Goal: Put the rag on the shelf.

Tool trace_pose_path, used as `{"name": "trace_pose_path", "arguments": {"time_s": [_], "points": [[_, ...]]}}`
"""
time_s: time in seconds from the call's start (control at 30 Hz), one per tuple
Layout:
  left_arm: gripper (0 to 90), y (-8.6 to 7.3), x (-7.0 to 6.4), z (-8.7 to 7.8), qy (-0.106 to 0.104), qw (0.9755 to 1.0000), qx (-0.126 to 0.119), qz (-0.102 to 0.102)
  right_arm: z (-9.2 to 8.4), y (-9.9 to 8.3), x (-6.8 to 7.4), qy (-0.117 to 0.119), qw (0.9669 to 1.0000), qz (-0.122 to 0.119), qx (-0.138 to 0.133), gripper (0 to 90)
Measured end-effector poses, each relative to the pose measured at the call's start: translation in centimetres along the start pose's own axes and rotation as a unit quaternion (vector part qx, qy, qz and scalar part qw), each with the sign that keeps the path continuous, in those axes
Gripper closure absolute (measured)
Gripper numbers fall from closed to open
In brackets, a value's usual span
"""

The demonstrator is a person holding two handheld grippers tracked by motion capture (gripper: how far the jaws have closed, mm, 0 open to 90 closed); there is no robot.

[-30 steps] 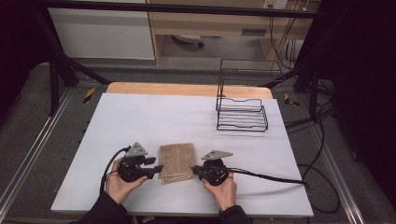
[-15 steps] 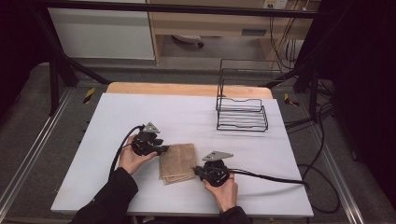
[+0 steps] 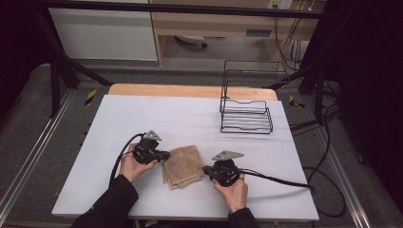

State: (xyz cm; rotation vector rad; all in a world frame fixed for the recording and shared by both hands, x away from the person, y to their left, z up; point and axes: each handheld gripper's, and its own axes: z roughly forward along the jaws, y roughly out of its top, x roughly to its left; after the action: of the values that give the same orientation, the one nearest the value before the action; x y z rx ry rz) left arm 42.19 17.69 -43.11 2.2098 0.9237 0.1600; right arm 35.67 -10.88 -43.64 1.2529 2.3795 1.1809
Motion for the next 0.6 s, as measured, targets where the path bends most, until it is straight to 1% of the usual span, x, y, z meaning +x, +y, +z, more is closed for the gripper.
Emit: {"name": "trace_pose_path", "arguments": {"time_s": [0.03,0.07,0.1,0.13,0.2,0.23,0.27,0.3,0.33,0.37,0.4,0.43,0.47,0.5,0.53,0.57,0.6], "points": [[86.6,-0.1,-0.2,-0.1,0.006,1.0000,0.000,0.007,-0.1,0.2,-0.2,0.001,1.0000,0.000,0.003,88.0],[86.6,-0.1,-0.3,-0.2,0.017,0.9998,-0.001,0.014,0.0,0.4,-0.2,0.022,0.9997,0.008,0.011,87.7],[86.6,-0.1,-0.3,-0.2,0.026,0.9995,-0.001,0.018,0.0,0.4,-0.2,0.022,0.9997,0.008,0.011,87.7],[86.6,-0.1,0.0,-0.1,0.028,0.9995,-0.004,0.013,0.4,0.2,0.2,0.048,0.9986,0.011,0.019,87.1],[86.5,0.0,0.7,0.1,0.026,0.9996,-0.005,0.008,0.6,-0.1,0.7,0.060,0.9979,0.013,0.019,86.9],[86.3,0.0,1.0,0.2,0.024,0.9997,-0.003,0.009,0.6,-0.2,0.9,0.062,0.9978,0.014,0.019,86.0],[86.3,0.0,1.2,0.4,0.019,0.9998,-0.004,0.007,0.6,-0.2,0.9,0.062,0.9978,0.014,0.019,86.0],[86.1,0.0,1.4,0.5,0.018,0.9998,-0.001,0.005,0.7,-0.3,1.0,0.061,0.9979,0.014,0.019,82.9],[85.6,-0.1,1.4,0.6,0.018,0.9998,0.000,0.011,0.7,-0.3,1.0,0.055,0.9982,0.013,0.018,79.4],[84.8,-0.1,1.4,0.6,0.019,0.9997,-0.001,0.013,0.6,-0.3,0.9,0.044,0.9988,0.009,0.020,75.6],[82.9,0.0,1.4,0.5,0.022,0.9996,-0.001,0.017,0.5,-0.2,0.8,0.039,0.9990,0.010,0.017,71.1],[78.8,0.0,1.4,0.4,0.025,0.9994,-0.002,0.022,0.3,-0.1,0.7,0.031,0.9995,0.007,0.008,68.3],[73.6,0.0,1.5,0.4,0.030,0.9993,-0.003,0.023,0.2,0.0,0.6,0.027,0.9996,0.010,-0.002,63.8],[66.5,-0.1,1.6,0.4,0.030,0.9993,-0.003,0.023,0.1,0.1,0.6,0.025,0.9995,0.016,-0.012,62.4],[64.4,-0.2,1.8,0.4,0.024,0.9995,0.000,0.023,0.4,0.2,0.5,0.021,0.9992,0.022,-0.026,58.0],[63.7,-0.3,1.9,0.4,0.020,0.9996,0.001,0.020,0.7,0.2,0.5,0.018,0.9992,0.023,-0.026,58.4],[63.7,-0.4,2.0,0.5,0.010,0.9998,0.004,0.020,0.7,0.2,0.5,0.018,0.9992,0.023,-0.026,58.4]]}}
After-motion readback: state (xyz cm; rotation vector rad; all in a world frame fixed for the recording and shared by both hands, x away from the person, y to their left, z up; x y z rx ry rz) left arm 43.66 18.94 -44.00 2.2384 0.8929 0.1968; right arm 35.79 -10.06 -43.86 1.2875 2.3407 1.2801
